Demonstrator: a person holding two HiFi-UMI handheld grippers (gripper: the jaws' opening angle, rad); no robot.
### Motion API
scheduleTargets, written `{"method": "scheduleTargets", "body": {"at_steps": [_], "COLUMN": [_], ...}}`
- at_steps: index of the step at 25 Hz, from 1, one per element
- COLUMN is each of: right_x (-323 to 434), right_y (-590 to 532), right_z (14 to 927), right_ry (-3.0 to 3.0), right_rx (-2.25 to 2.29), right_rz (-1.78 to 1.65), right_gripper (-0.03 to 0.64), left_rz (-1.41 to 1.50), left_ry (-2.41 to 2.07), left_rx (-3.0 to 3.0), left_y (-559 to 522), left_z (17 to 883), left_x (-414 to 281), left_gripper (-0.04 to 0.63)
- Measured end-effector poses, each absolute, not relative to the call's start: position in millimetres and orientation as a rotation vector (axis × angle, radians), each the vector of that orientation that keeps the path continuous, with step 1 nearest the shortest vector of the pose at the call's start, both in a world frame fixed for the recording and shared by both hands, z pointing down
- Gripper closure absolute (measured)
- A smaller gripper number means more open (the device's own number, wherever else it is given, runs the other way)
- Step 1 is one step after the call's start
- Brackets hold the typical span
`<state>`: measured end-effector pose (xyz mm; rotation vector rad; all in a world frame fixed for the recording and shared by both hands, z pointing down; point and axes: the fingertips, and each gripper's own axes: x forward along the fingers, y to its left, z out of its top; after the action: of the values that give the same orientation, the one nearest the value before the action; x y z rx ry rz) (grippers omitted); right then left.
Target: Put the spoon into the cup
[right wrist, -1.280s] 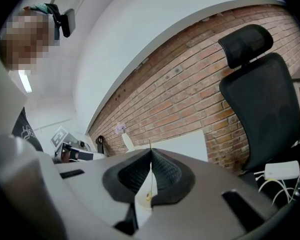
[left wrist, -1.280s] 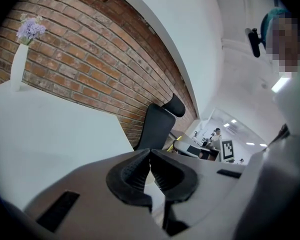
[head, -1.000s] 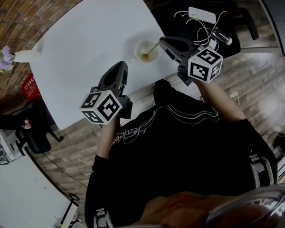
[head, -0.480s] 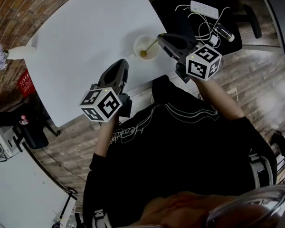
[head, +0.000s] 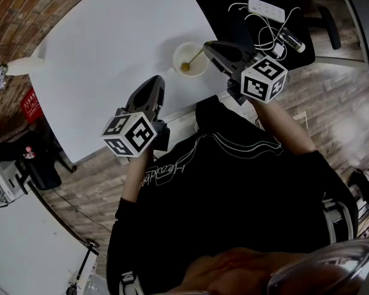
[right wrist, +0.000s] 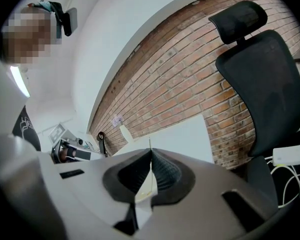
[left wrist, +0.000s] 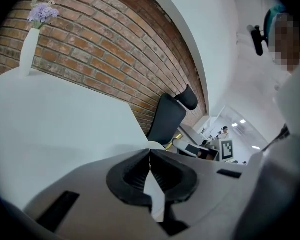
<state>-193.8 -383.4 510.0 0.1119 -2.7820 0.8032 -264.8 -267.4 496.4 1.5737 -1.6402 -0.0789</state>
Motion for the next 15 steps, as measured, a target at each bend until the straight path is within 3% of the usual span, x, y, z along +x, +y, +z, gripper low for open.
{"method": "scheduleTargets", "body": {"at_steps": [15], "right_x": [-194.3], "right_y": [-399.5], "right_z": [525.3], "right_ry": [-2.744], "right_rx": [0.161], "right_rz": [0.886], "right_gripper": [0.615], "left_rz": [-0.081], "left_ry": [-1.629], "left_rx": [1.557], "left_y": [-270.0], "left_z": [505.7], "left_x": [-267.9], "left_gripper": [0.591]}}
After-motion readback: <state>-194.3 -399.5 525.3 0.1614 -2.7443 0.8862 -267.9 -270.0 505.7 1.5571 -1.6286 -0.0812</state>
